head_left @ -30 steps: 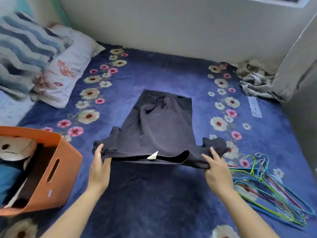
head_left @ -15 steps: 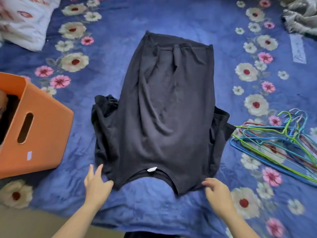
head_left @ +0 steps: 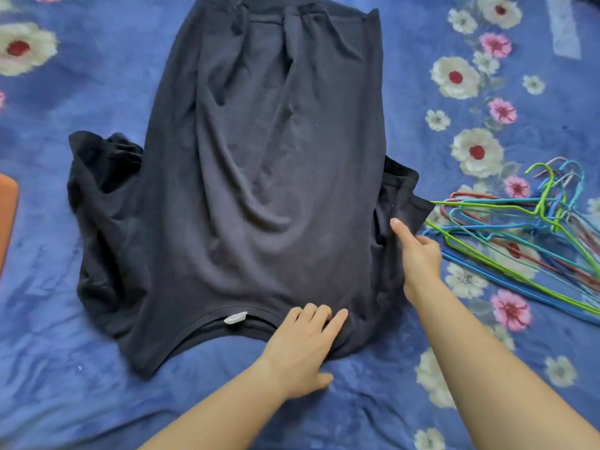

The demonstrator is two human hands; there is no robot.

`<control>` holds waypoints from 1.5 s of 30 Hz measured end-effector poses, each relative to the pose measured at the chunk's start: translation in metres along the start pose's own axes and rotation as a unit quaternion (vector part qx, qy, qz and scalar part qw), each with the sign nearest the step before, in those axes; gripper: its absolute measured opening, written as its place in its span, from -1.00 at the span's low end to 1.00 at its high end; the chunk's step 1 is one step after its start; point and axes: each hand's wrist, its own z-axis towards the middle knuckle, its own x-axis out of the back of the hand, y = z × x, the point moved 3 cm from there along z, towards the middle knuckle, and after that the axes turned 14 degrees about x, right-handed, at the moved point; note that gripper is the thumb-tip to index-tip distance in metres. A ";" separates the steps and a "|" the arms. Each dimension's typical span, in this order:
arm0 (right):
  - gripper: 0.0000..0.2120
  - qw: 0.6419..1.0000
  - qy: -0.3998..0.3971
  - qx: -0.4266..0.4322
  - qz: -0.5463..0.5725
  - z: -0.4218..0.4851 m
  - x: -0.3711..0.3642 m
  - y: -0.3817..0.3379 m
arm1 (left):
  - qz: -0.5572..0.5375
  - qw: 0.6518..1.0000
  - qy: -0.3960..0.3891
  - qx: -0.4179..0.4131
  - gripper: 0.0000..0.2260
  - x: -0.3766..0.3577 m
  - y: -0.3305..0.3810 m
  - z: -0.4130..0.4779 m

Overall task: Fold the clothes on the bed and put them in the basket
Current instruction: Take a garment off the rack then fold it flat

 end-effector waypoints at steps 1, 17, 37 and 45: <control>-0.70 0.999 -0.001 -0.018 0.046 0.006 -0.003 -0.005 | -0.015 0.999 -0.007 0.032 -0.06 0.005 0.007 0.007; -0.62 0.984 0.090 -0.064 0.142 0.018 0.125 0.071 | -0.006 0.992 -0.122 0.045 -0.28 0.001 0.044 0.017; -0.62 0.988 0.011 -0.124 0.087 -0.116 0.101 0.122 | -0.353 0.622 0.296 0.633 -0.45 -0.002 -0.038 -0.081; -0.43 0.982 0.145 -0.119 -0.025 -0.141 0.053 0.126 | -0.508 0.445 0.256 0.692 -0.42 -0.024 -0.102 -0.095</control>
